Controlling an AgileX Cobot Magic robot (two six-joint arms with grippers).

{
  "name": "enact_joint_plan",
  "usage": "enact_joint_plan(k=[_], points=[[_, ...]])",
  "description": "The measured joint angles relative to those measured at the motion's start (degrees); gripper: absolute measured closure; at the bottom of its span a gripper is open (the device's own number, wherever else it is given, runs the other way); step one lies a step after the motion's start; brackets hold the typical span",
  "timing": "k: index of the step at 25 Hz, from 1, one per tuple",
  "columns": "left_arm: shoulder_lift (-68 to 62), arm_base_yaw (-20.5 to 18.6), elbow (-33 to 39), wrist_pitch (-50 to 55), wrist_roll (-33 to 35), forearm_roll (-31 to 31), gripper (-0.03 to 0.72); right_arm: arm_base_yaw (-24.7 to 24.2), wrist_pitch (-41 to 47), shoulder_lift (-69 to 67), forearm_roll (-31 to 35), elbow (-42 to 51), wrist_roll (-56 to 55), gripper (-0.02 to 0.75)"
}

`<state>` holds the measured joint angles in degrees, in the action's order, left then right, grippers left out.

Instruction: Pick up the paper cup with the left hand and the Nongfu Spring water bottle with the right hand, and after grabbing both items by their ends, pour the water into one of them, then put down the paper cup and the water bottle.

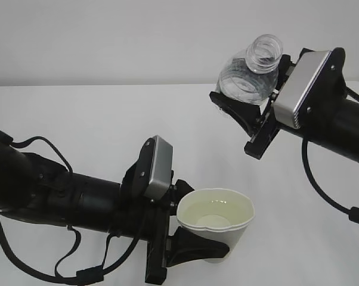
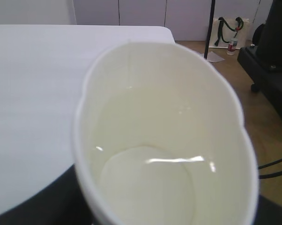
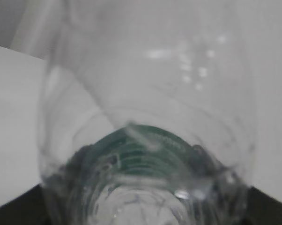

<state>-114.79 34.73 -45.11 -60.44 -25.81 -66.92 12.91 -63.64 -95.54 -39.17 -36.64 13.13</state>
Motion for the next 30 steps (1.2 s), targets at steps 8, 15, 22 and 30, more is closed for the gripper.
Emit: enact_joint_plan(k=[8,15,22,30], points=[[0.0,0.0,0.0,0.0,0.0,0.0,0.27,0.0,2.28,0.0,2.88,0.0,-4.23,0.274],[0.0,0.0,0.0,0.0,0.0,0.0,0.27,0.0,5.06,0.0,8.48,0.0,-4.71,0.274],[0.0,0.0,0.0,0.0,0.0,0.0,0.27,0.0,9.61,0.0,18.06,0.0,-4.71,0.274],[0.0,0.0,0.0,0.0,0.0,0.0,0.27,0.0,12.94,0.0,27.0,0.0,-3.16,0.275]])
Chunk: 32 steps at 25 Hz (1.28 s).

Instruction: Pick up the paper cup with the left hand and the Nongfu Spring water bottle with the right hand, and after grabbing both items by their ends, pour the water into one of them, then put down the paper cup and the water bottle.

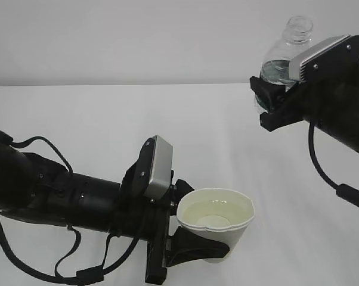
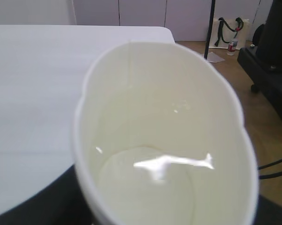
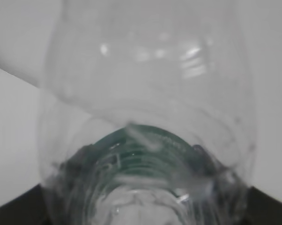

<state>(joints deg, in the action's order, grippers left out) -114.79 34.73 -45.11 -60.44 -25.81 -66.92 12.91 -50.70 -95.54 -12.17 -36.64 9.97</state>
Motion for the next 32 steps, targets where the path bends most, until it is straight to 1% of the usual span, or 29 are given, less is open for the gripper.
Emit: enact_joint_plan(k=[4,11,19,24,27,32], points=[[0.0,0.0,0.0,0.0,0.0,0.0,0.27,0.0,0.12,0.0,3.66,0.0,0.39,0.276],[0.0,0.0,0.0,-0.11,0.0,0.86,0.27,0.0,0.24,0.0,7.11,0.0,0.53,0.277],[0.0,0.0,0.0,-0.51,-0.98,0.87,0.27,0.0,0.74,0.0,7.49,0.0,0.53,0.277],[0.0,0.0,0.0,-3.52,-2.39,1.29,0.27,0.0,1.22,0.0,7.49,0.0,0.53,0.277],[0.0,0.0,0.0,-3.74,-4.06,2.58,0.27,0.0,1.73,0.0,7.52,0.0,0.53,0.277],[0.0,0.0,0.0,-3.74,-4.38,6.98,0.27,0.0,1.82,0.0,7.61,0.0,0.53,0.277]])
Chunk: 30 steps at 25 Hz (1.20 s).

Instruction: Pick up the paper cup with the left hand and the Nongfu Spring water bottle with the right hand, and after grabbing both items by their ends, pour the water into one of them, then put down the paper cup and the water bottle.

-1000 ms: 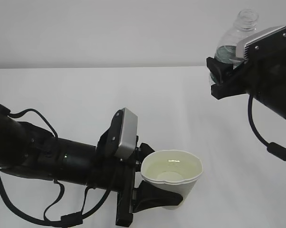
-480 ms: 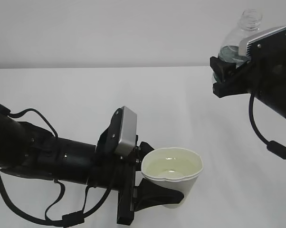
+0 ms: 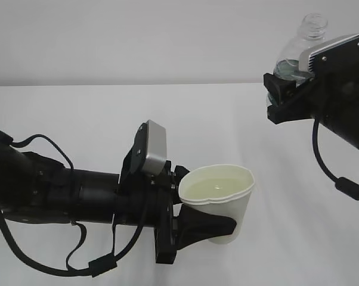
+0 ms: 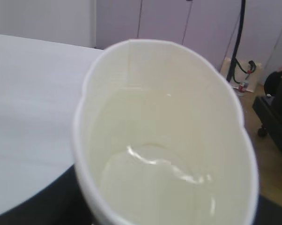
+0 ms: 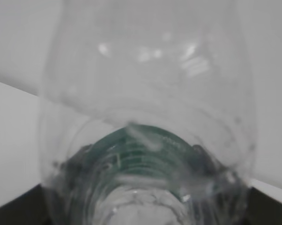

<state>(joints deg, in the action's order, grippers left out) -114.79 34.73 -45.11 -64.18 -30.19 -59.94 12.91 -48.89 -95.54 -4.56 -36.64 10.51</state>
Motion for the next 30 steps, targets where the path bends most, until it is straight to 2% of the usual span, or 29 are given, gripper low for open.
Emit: enact_joint_plan(k=[8,14,20,30], points=[[0.0,0.0,0.0,0.93,-0.14,6.93,0.27,0.0,0.0,0.0,0.0,0.0,0.0,0.278],[0.0,0.0,0.0,5.57,-0.14,11.89,0.27,0.0,0.17,0.0,0.45,0.0,0.06,0.278],[0.0,0.0,0.0,8.56,-0.14,17.08,0.27,0.0,2.28,0.0,2.97,0.0,0.06,0.278],[0.0,-0.57,0.0,9.49,3.7,26.66,0.27,0.0,6.37,0.0,6.23,0.0,0.06,0.279]])
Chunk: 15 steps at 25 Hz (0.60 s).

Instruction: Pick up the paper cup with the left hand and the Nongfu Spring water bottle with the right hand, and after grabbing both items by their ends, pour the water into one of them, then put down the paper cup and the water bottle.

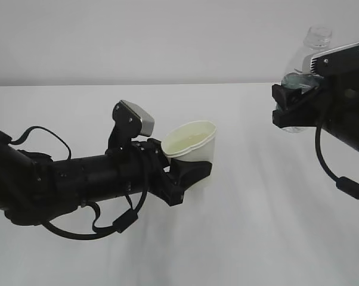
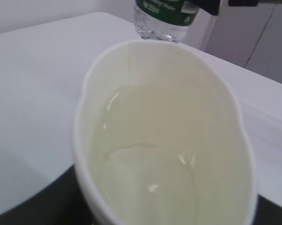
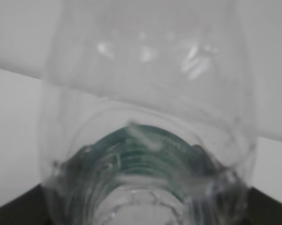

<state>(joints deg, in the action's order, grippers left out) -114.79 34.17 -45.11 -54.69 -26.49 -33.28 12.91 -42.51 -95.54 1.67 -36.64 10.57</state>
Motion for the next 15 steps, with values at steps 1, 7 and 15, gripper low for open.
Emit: enact_joint_plan(k=[1,7,15], points=[[0.0,-0.55,0.0,0.0,0.1,0.54,0.27,0.0,0.33,0.0,0.51,0.0,0.0,0.279],[0.0,-4.6,0.0,0.0,0.47,1.63,0.27,0.0,2.5,0.0,1.8,0.0,0.0,0.279],[0.0,-10.37,0.0,0.0,0.46,1.73,0.27,0.0,3.69,-0.36,5.65,0.0,0.0,0.279]])
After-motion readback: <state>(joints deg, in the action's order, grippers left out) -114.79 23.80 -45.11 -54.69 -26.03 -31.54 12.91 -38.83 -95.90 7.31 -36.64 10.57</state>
